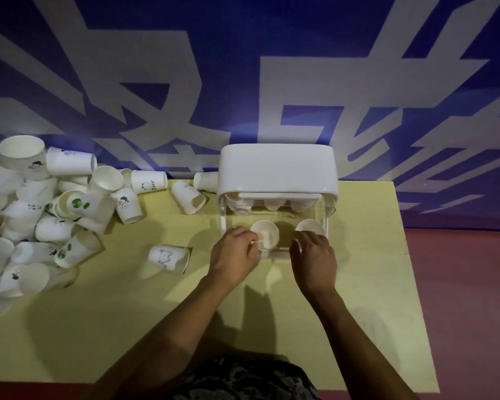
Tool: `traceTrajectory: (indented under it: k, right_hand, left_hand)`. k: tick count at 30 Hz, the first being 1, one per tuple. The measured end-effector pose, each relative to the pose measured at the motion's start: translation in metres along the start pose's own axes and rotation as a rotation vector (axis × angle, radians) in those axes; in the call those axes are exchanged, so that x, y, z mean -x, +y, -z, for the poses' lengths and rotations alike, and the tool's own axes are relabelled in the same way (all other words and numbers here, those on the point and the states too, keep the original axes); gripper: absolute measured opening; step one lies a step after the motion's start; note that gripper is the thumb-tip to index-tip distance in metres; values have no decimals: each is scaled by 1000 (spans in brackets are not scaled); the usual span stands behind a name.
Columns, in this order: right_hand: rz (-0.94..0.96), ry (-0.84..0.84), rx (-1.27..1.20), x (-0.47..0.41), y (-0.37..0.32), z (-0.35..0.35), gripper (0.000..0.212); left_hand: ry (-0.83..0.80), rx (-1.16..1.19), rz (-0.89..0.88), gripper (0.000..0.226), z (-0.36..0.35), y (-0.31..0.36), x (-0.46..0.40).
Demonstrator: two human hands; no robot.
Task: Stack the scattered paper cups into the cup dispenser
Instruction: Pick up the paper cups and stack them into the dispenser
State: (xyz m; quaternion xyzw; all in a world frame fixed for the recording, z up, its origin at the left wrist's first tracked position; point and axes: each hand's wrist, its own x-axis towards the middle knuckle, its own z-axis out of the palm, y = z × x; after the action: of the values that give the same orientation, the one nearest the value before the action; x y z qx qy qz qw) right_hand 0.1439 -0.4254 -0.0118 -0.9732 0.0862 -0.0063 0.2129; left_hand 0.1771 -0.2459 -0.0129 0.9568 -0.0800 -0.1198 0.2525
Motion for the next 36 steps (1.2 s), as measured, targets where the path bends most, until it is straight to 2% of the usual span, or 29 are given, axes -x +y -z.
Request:
traceTrajectory:
  k: [4, 8, 10, 13, 15, 17, 20, 25, 29, 34, 36]
  right_hand:
    - [115, -86, -222, 9, -38, -16, 9]
    - [154, -254, -314, 19, -91, -54, 19]
    - [108, -345, -348, 20, -111, -72, 22]
    - [0, -456, -385, 20, -146, -103, 13]
    - [-81, -501, -382, 20, -168, -121, 26]
    - [-159, -498, -386, 19, -187, -137, 37]
    - [-309, -456, -442, 17, -214, -159, 40]
    - [-500, -316, -478, 19, -255, -189, 22]
    - [-551, -286, -473, 26, -284, -203, 21]
    - [-513, -267, -451, 47, -310, -205, 1]
    - [-480, -262, -454, 55, -315, -202, 1]
  left_hand:
    - [102, 54, 110, 15, 23, -43, 28]
    - [175, 18, 261, 11, 53, -102, 59]
    - [208, 3, 330, 12, 65, -129, 69]
    - [208, -35, 426, 23, 89, -179, 81]
    - [202, -73, 486, 30, 106, -213, 87]
    - [229, -110, 539, 34, 122, -244, 94]
    - [260, -190, 635, 38, 145, -288, 106]
    - [137, -174, 821, 39, 164, -347, 123]
    - [88, -123, 802, 21, 166, -373, 132]
    - [105, -131, 687, 16, 166, -383, 137]
    - [118, -126, 653, 13, 167, -381, 140]
